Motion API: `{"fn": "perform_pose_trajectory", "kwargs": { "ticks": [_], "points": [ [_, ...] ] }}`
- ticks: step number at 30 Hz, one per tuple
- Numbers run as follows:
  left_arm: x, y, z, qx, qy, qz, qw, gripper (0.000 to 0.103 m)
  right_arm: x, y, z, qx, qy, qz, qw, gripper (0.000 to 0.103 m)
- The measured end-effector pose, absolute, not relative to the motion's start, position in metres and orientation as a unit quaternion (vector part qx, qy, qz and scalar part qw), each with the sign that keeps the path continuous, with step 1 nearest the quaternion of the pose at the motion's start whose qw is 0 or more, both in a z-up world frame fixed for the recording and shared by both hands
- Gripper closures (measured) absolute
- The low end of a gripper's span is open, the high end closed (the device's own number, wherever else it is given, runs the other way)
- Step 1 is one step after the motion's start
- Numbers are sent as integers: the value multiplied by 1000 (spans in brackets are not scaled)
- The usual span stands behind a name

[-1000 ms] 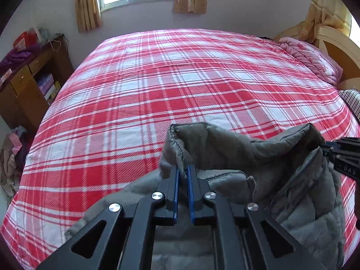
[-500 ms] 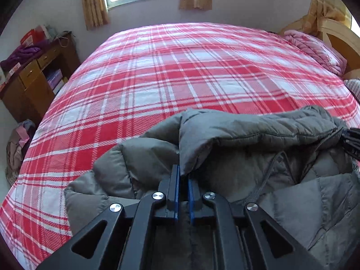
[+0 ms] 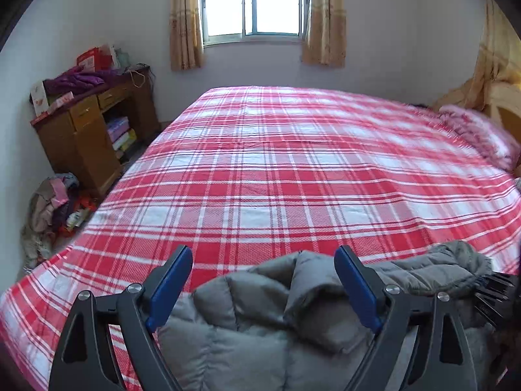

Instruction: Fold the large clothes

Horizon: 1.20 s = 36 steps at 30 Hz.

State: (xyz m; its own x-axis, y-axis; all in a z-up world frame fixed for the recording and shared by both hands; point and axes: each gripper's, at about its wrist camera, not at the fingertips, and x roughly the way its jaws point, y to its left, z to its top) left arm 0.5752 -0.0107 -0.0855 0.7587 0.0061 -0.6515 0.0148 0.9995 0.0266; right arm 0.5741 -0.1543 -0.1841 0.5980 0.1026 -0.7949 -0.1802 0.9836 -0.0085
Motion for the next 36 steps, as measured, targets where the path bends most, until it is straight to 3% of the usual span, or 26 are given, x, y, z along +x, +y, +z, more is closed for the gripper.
{"fn": "perform_pose_trajectory", "kwargs": {
  "ticks": [5, 8, 14, 20, 29, 36],
  "points": [
    [603, -35, -121, 72, 388, 19, 919, 14, 558, -164, -174, -16, 431, 94, 897, 69],
    [604, -30, -146, 75, 413, 22, 907, 14, 546, -172, -163, -15, 421, 98, 902, 58],
    [595, -13, -130, 0, 392, 5, 920, 14, 540, -186, -134, 16, 387, 77, 919, 57],
    [595, -47, -96, -10, 353, -61, 934, 14, 574, -146, -111, 25, 367, 85, 926, 57],
    [605, -69, -173, 3, 423, -84, 902, 14, 596, -100, -154, 34, 404, 114, 907, 57],
    [603, -62, -189, -10, 425, -83, 901, 14, 592, -102, -179, 27, 402, 119, 907, 57]
  ]
}}
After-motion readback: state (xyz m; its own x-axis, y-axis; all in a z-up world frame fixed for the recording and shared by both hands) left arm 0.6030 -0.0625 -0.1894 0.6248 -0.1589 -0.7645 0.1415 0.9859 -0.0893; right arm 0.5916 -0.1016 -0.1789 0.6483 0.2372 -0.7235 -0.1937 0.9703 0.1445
